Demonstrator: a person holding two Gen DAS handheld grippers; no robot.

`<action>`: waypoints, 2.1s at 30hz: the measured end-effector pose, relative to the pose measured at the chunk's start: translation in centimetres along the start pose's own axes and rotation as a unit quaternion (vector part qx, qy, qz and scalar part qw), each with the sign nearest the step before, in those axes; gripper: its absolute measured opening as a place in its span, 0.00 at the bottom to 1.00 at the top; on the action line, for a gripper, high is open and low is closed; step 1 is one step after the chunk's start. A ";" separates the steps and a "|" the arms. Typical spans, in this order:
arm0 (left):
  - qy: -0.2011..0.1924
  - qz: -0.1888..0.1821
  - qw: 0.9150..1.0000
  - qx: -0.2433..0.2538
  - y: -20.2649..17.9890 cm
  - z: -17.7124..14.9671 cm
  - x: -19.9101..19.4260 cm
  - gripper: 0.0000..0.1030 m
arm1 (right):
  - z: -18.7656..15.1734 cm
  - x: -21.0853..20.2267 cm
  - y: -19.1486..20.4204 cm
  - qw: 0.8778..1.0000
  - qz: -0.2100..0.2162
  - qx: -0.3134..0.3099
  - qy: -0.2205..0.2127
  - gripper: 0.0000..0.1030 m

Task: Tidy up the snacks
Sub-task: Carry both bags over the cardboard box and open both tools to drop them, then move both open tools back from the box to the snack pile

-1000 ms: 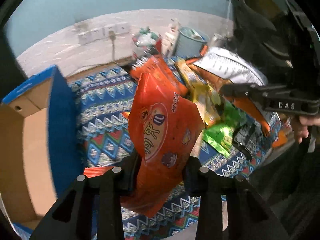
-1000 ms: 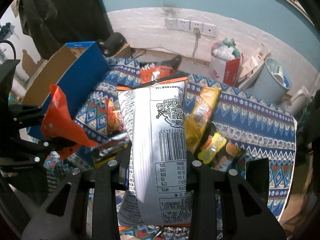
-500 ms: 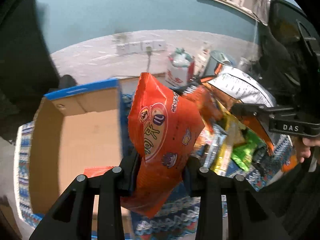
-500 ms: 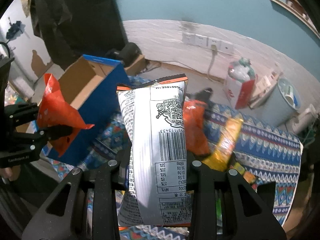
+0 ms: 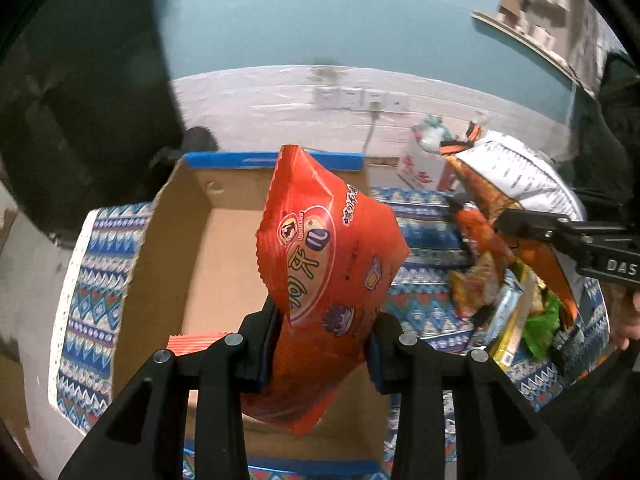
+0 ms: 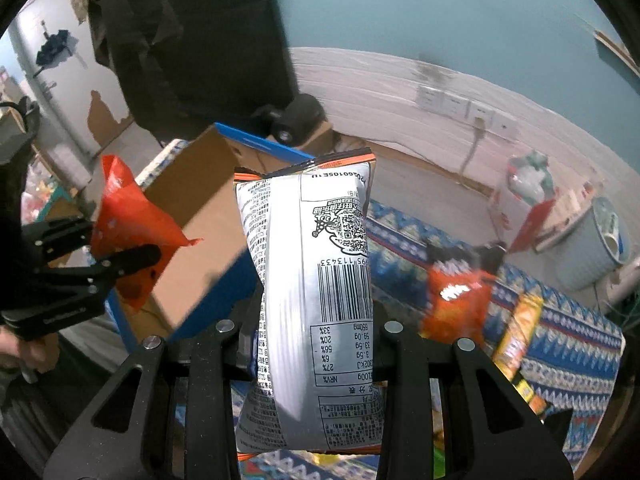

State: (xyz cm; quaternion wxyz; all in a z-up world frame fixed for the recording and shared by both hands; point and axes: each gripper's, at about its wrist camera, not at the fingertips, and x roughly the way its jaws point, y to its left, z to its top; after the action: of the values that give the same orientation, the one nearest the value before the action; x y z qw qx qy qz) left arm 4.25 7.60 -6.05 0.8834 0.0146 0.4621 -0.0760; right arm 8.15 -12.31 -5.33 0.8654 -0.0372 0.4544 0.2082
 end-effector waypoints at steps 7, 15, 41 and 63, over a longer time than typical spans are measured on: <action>0.012 0.019 0.999 -0.046 4.3 -0.7 1.0 0.36 | 2.5 2.3 3.5 1.000 0.023 -0.017 0.000 0.31; 0.030 0.041 0.995 -0.090 8.0 -1.5 2.5 0.38 | 4.5 5.9 6.9 0.998 0.048 -0.030 0.019 0.31; 0.036 0.078 0.986 -0.145 12.1 -2.6 0.8 0.64 | 4.9 14.2 12.8 0.992 0.070 -0.042 0.094 0.44; 0.038 0.052 0.997 -0.046 3.9 -1.4 0.8 0.65 | 3.0 6.4 6.6 0.999 0.005 -0.034 0.041 0.68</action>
State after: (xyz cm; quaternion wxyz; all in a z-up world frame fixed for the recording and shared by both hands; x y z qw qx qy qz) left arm 4.16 11.49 -7.67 0.8679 0.0004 0.4968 -0.0078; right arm 11.09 -3.39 -7.89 0.8429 -0.0730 0.4825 0.2266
